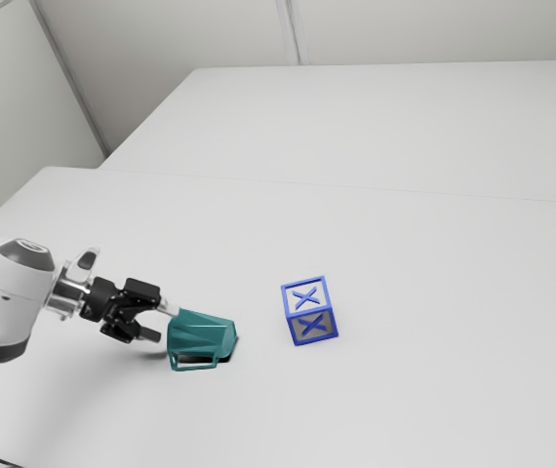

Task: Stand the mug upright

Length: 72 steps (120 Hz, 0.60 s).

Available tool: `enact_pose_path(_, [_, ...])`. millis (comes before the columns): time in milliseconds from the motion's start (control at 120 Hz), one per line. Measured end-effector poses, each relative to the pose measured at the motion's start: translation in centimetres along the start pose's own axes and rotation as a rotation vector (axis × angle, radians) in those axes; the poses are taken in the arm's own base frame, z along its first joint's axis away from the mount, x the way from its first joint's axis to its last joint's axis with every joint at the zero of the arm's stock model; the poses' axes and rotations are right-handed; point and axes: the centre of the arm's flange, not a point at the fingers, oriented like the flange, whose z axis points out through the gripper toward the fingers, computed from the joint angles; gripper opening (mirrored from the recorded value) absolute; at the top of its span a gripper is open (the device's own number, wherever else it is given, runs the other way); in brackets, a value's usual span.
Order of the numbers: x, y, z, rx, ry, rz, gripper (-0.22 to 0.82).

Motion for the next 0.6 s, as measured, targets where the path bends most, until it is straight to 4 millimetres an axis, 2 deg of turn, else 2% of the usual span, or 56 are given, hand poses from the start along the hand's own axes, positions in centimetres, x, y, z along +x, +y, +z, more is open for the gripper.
enact_pose_path(225, [0.3,0.1,0.2,-0.056,0.062,0.04,0.59])
enact_pose_path(408, [0.2,-0.1,1.0,-0.074,0.063,0.084,0.59])
enact_pose_path(600, [0.1,0.7,2.1,-0.086,0.046,0.145,0.59])
